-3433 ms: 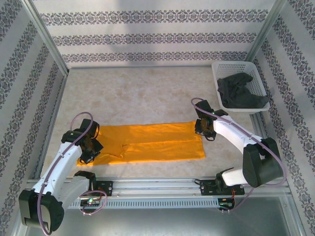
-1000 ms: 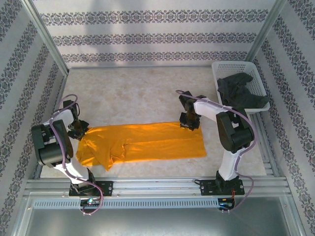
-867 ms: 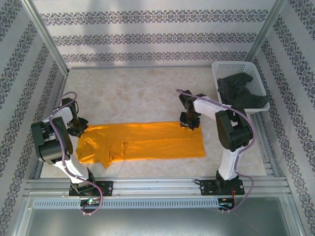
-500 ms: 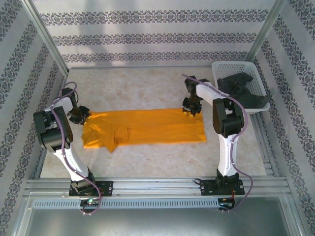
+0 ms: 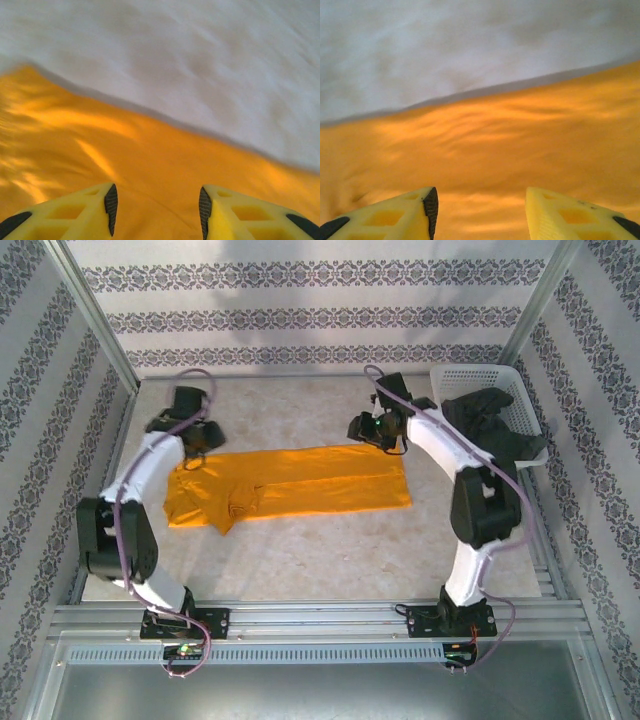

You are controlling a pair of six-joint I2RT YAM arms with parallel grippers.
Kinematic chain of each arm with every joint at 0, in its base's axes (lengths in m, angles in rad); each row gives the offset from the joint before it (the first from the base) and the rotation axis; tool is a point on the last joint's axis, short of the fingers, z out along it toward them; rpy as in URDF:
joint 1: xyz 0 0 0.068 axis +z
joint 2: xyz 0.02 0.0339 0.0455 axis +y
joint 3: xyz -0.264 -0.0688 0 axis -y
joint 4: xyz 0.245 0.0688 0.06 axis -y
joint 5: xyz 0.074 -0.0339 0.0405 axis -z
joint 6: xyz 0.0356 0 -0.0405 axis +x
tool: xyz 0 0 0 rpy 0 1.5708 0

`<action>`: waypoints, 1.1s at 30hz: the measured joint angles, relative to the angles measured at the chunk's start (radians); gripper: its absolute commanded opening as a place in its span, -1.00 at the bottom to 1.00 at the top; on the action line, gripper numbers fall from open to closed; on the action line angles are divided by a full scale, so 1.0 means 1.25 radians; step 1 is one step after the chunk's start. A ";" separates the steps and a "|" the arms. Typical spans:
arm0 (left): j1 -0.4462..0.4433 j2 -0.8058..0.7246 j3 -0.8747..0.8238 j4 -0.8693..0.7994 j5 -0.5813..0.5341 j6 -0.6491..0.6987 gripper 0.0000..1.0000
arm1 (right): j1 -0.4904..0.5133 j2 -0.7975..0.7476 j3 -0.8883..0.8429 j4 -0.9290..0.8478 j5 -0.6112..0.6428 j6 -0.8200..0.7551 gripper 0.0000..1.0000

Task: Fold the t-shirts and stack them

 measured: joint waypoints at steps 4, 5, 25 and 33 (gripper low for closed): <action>-0.145 -0.020 -0.096 -0.006 0.028 0.000 -0.03 | 0.069 -0.135 -0.201 0.163 -0.136 0.044 0.03; -0.161 -0.011 -0.119 -0.009 0.033 0.000 -0.03 | 0.080 -0.153 -0.243 0.185 -0.152 0.055 0.03; -0.237 0.113 -0.174 -0.016 0.029 0.018 -0.24 | 0.097 -0.286 -0.469 0.290 -0.185 0.170 0.02; -0.239 0.131 -0.174 -0.006 -0.004 0.019 -0.27 | 0.102 -0.289 -0.481 0.311 -0.194 0.182 0.01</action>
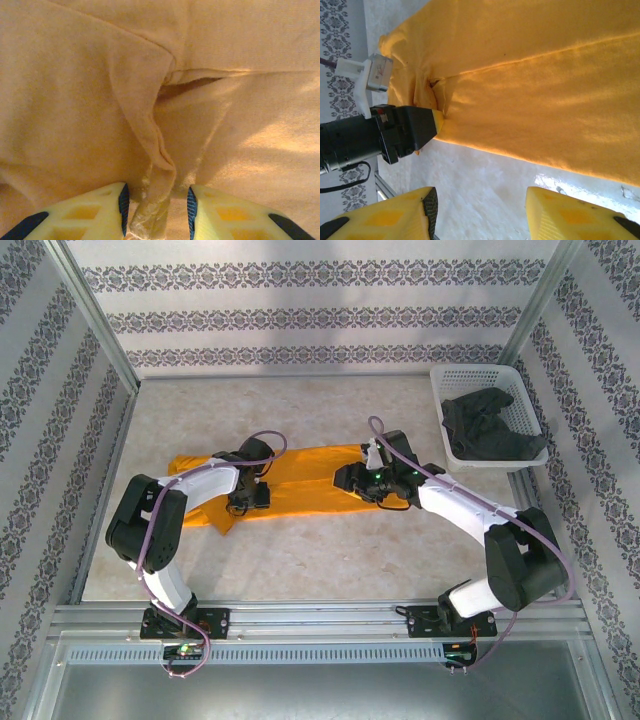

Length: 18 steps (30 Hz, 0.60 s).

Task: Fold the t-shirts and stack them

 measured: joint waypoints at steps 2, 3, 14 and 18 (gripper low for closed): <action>-0.003 0.000 0.000 0.002 -0.006 0.003 -0.45 | 0.000 -0.001 -0.005 0.001 -0.002 0.002 0.01; -0.006 0.000 0.000 0.002 -0.007 0.005 -0.56 | 0.000 -0.001 -0.007 0.001 -0.002 0.002 0.01; -0.009 0.000 0.018 0.002 0.013 -0.030 -1.00 | 0.000 -0.001 -0.009 0.001 -0.002 0.002 -0.01; -0.013 0.000 0.047 0.001 0.032 -0.070 -1.00 | 0.000 0.000 -0.009 0.001 -0.002 0.002 -0.01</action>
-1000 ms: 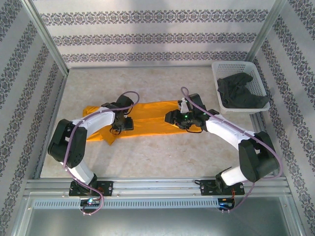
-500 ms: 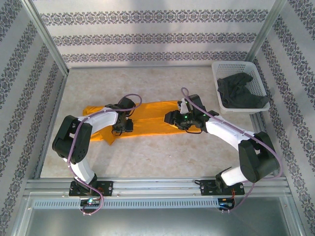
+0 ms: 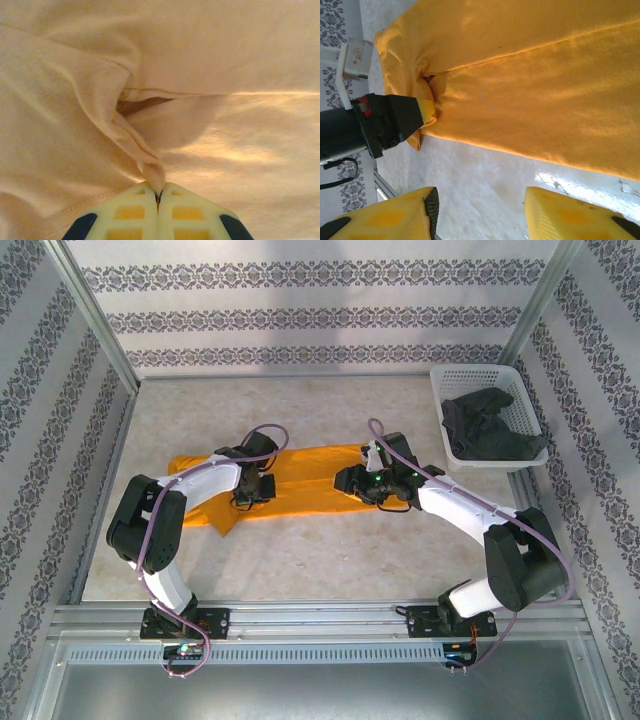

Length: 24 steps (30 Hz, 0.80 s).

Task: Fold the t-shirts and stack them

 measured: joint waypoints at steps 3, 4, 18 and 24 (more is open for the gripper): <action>0.000 0.002 0.010 0.001 0.013 -0.026 -1.00 | 0.000 0.003 0.000 0.000 0.000 0.000 -0.02; 0.000 0.005 0.011 0.001 0.017 -0.032 -0.96 | 0.000 0.004 0.000 0.000 0.000 0.000 -0.02; 0.066 -0.103 -0.044 0.009 0.051 -0.075 -0.15 | 0.007 0.017 -0.011 0.062 -0.030 0.005 0.05; 0.313 -0.215 -0.146 0.037 0.089 -0.070 -0.15 | 0.043 0.011 -0.017 0.168 -0.079 0.021 0.06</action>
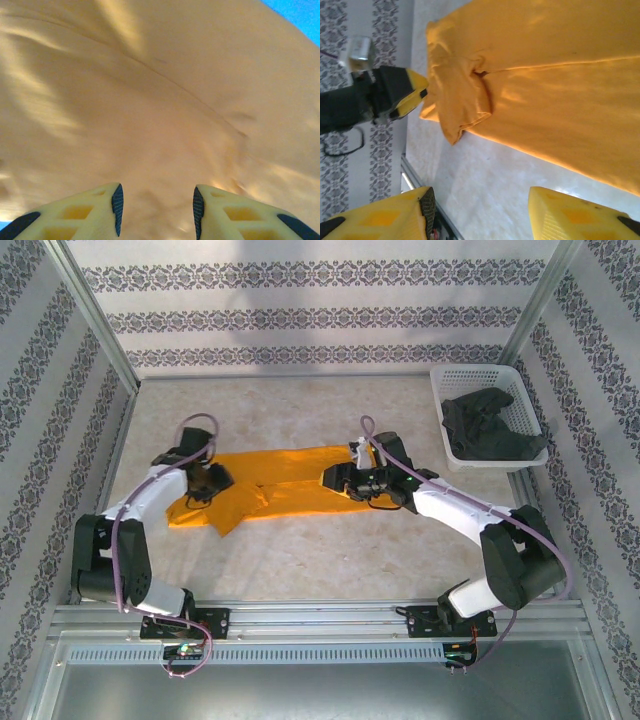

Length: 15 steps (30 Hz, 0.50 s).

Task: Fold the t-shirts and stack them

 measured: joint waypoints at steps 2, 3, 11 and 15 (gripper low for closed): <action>0.074 0.006 -0.035 0.012 0.016 0.011 -0.16 | 0.012 0.003 0.001 0.020 -0.009 0.006 0.06; 0.105 0.012 -0.050 0.014 0.023 0.018 -0.16 | 0.017 0.007 0.001 0.027 -0.011 0.009 0.06; 0.205 0.065 -0.071 0.074 0.063 0.076 -0.16 | 0.029 0.020 0.002 0.040 -0.018 0.018 0.07; 0.213 0.073 -0.079 0.107 0.083 0.085 -0.22 | 0.029 0.019 0.002 0.039 -0.017 0.018 0.06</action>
